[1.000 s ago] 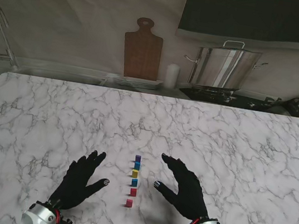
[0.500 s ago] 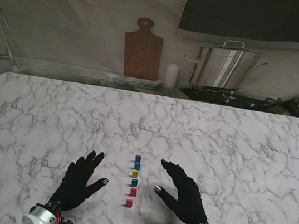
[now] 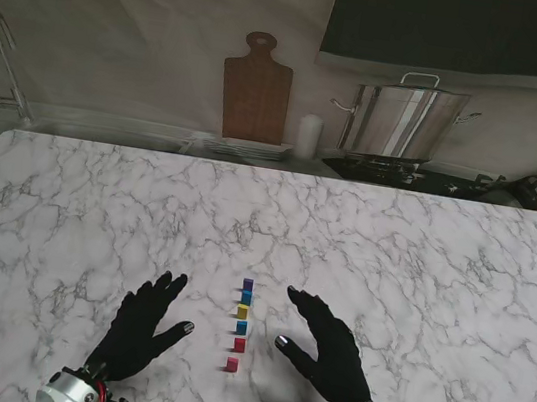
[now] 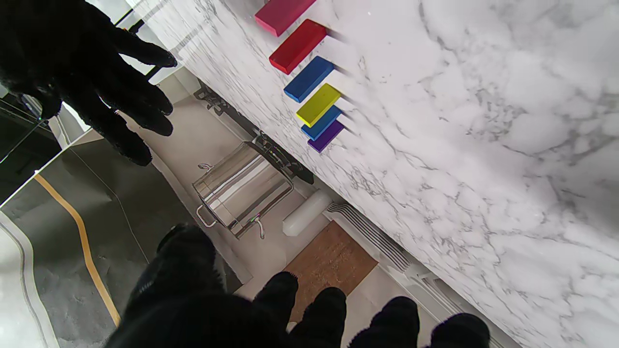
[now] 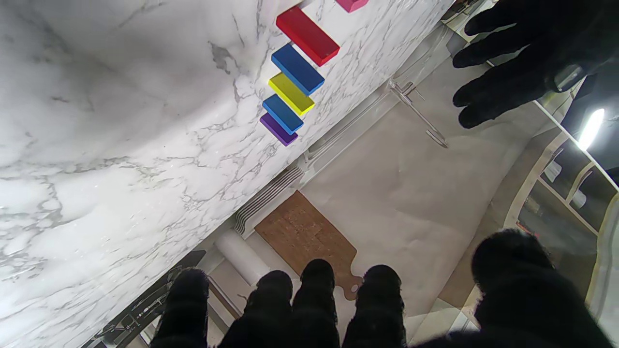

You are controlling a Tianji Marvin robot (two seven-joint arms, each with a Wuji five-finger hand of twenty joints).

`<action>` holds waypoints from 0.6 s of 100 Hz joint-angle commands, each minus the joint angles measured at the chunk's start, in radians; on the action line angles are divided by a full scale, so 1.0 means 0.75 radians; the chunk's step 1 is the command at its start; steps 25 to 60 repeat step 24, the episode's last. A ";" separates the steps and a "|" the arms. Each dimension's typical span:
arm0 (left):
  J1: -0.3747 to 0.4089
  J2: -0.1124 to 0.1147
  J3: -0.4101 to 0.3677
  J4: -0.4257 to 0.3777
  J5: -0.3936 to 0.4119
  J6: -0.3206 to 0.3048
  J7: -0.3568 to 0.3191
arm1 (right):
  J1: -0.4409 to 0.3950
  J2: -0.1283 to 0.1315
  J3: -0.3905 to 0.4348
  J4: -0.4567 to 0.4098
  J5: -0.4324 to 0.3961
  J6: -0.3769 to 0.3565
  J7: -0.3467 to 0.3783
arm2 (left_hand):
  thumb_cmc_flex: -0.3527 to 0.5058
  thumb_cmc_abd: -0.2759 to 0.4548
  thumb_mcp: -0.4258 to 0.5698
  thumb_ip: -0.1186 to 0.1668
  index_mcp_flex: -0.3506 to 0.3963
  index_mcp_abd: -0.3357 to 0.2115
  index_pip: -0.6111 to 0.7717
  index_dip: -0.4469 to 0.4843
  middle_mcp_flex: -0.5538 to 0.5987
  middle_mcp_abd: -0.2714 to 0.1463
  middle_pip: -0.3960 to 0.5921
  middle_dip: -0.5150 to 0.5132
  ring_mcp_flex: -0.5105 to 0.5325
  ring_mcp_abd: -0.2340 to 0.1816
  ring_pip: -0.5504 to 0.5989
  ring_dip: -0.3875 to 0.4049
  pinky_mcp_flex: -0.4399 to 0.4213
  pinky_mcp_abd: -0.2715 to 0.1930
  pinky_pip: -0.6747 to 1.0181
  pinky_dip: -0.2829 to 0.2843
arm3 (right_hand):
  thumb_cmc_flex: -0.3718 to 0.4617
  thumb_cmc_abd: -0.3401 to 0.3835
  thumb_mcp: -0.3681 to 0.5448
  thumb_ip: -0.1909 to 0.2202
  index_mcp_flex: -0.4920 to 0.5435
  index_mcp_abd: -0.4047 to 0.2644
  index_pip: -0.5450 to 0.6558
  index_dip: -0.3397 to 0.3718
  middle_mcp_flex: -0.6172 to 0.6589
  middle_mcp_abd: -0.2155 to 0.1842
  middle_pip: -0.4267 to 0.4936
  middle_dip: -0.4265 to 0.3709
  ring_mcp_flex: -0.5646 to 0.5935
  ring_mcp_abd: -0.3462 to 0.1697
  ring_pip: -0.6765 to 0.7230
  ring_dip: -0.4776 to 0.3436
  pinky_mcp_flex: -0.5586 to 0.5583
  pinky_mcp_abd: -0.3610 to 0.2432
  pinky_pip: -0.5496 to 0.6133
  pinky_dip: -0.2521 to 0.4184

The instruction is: Arrange dominoes in a row

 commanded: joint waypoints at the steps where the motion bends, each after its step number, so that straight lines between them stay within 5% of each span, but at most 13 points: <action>1: 0.012 0.000 0.006 -0.006 0.004 -0.004 -0.022 | -0.012 -0.001 -0.003 0.004 -0.003 -0.006 -0.006 | 0.027 0.085 -0.019 0.029 -0.035 -0.020 -0.035 -0.018 -0.041 -0.031 -0.022 -0.015 -0.039 -0.039 -0.013 -0.022 0.011 -0.016 -0.034 -0.026 | 0.004 0.037 -0.022 -0.008 -0.031 -0.059 -0.027 -0.038 -0.044 -0.034 0.014 0.003 -0.025 -0.009 -0.028 0.016 -0.027 -0.001 0.011 0.019; 60: 0.014 0.000 0.012 -0.011 0.018 -0.006 -0.010 | -0.016 -0.001 -0.002 0.008 -0.010 -0.016 -0.015 | 0.030 0.084 -0.020 0.030 -0.035 -0.020 -0.037 -0.021 -0.041 -0.031 -0.022 -0.015 -0.039 -0.039 -0.013 -0.020 0.011 -0.015 -0.034 -0.026 | 0.004 0.038 -0.024 -0.007 -0.031 -0.061 -0.023 -0.046 -0.043 -0.035 0.022 0.006 -0.027 -0.012 -0.029 0.021 -0.022 0.004 0.016 0.035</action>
